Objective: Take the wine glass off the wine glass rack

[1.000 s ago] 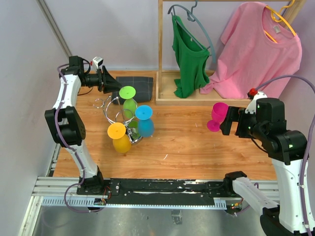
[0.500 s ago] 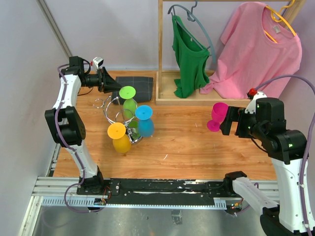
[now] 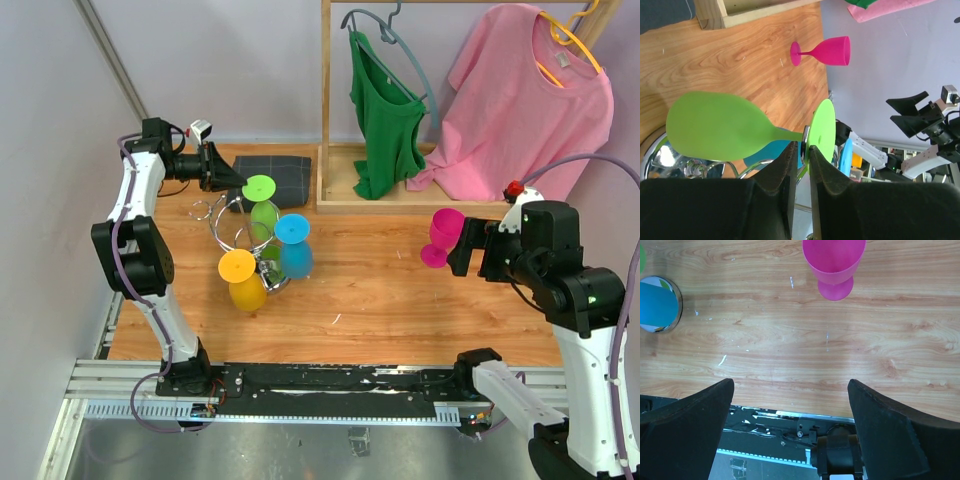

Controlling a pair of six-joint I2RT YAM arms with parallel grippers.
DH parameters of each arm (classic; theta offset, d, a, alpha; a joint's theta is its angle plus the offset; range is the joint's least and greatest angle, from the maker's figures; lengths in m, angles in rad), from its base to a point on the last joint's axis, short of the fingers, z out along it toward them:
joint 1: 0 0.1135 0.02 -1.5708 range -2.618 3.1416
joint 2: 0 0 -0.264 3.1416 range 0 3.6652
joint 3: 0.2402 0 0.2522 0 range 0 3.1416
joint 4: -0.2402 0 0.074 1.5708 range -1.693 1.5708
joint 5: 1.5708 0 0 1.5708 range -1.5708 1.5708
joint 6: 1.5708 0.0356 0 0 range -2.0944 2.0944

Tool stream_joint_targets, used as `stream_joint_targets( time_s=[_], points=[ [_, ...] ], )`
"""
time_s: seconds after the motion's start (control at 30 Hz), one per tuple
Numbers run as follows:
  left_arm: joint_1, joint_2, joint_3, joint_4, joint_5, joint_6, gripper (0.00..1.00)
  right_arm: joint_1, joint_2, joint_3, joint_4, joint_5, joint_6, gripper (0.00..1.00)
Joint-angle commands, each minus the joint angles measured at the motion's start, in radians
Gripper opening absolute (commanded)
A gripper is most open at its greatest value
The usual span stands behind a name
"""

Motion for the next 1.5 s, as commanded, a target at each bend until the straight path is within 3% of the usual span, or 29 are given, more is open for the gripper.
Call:
stream_joint_targets(
  time_s=[0.0,0.2,0.97,1.2,1.4,1.47],
  points=[
    [-0.005,-0.033,-0.004,-0.028,0.033,0.027,0.18,-0.012,-0.009,-0.009,0.007,-0.008,-0.01,0.99],
    [-0.004,-0.036,-0.006,-0.038,0.053,0.03,0.0,-0.011,-0.02,-0.024,0.01,-0.01,-0.009,0.99],
    [0.005,-0.037,0.038,-0.046,0.112,-0.027,0.0,-0.012,-0.023,-0.038,0.017,-0.015,-0.02,0.99],
    [0.006,-0.039,-0.009,-0.043,0.109,-0.015,0.15,-0.012,-0.019,-0.037,0.02,-0.016,-0.021,0.99],
    [0.011,-0.034,0.007,-0.045,0.116,-0.02,0.19,-0.012,-0.015,-0.032,0.02,-0.018,-0.021,0.99],
    [0.015,-0.03,0.014,-0.045,0.127,-0.021,0.26,-0.012,-0.013,-0.029,0.019,-0.018,-0.022,0.99]
  ],
)
